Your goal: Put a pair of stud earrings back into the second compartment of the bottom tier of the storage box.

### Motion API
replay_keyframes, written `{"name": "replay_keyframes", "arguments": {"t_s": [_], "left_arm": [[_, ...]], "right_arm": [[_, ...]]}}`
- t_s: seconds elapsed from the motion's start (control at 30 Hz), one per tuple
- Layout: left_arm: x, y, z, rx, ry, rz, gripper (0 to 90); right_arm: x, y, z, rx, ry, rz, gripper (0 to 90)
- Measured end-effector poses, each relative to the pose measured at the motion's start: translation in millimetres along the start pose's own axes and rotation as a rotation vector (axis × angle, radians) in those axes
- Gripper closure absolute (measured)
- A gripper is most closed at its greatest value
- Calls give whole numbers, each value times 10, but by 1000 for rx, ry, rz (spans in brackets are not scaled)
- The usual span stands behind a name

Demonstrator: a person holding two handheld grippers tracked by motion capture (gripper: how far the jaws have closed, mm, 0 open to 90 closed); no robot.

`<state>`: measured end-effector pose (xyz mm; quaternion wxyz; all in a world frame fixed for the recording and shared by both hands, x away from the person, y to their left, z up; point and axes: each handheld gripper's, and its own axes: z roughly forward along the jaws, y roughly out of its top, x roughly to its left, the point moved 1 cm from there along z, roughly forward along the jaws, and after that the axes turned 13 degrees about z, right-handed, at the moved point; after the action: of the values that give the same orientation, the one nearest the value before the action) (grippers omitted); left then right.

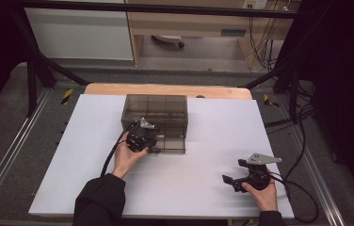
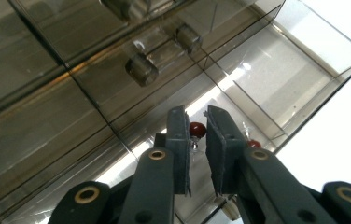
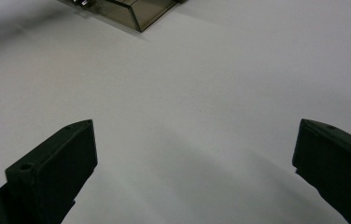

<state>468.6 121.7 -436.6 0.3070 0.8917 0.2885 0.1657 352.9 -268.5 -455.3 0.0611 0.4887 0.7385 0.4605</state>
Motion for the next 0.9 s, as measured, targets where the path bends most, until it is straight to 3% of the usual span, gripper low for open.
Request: {"name": "replay_keyframes", "arguments": {"t_s": [0.37,0.9], "left_arm": [[-4,-12,7,-7,-3,-7,763],[-77,24,-307,-62,-26,16,563]], "right_arm": [[-2,1,-2,1,0,-1,6],[-4,4,-8,-4,0,-4,6]]}}
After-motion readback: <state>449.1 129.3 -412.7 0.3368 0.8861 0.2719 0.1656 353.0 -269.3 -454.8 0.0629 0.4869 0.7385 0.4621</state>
